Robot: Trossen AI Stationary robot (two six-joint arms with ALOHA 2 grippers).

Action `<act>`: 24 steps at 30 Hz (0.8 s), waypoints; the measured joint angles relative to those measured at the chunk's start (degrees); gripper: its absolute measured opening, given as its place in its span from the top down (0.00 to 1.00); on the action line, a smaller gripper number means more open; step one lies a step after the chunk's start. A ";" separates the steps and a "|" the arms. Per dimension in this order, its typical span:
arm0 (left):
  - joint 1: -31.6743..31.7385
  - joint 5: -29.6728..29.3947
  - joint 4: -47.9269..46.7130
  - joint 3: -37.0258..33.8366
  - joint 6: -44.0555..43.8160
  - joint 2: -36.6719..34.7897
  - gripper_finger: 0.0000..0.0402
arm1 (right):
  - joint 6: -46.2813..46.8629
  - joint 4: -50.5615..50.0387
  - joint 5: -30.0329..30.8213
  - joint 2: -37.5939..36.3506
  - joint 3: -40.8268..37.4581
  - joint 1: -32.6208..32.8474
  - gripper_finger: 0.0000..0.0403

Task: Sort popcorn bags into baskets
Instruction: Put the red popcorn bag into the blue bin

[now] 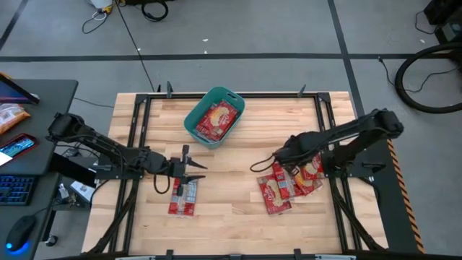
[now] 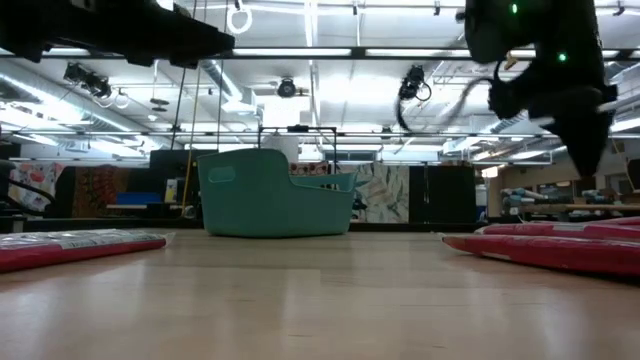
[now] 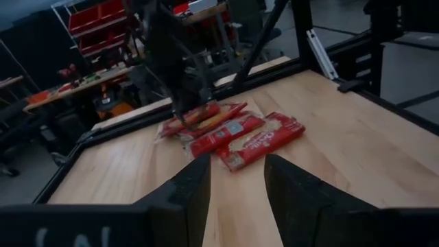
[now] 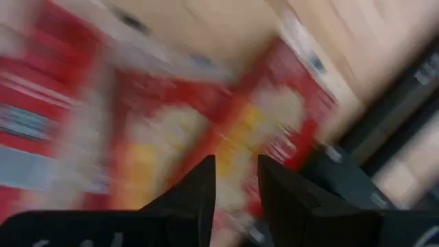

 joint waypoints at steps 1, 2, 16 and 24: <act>0.00 -0.23 -0.25 0.00 -0.07 0.00 0.65 | -0.55 -1.46 -0.87 1.05 0.00 -0.30 0.70; 0.00 -0.31 -0.40 0.00 -0.19 0.00 0.65 | -0.87 -2.29 -1.53 1.90 0.00 -0.71 0.69; 0.00 -0.61 -1.05 0.00 -0.94 0.02 0.65 | 1.48 3.08 -7.40 11.37 0.00 -5.07 0.39; -0.02 -0.61 -1.01 0.00 -1.17 0.02 0.65 | 2.89 3.15 -6.11 16.52 0.00 -5.07 0.38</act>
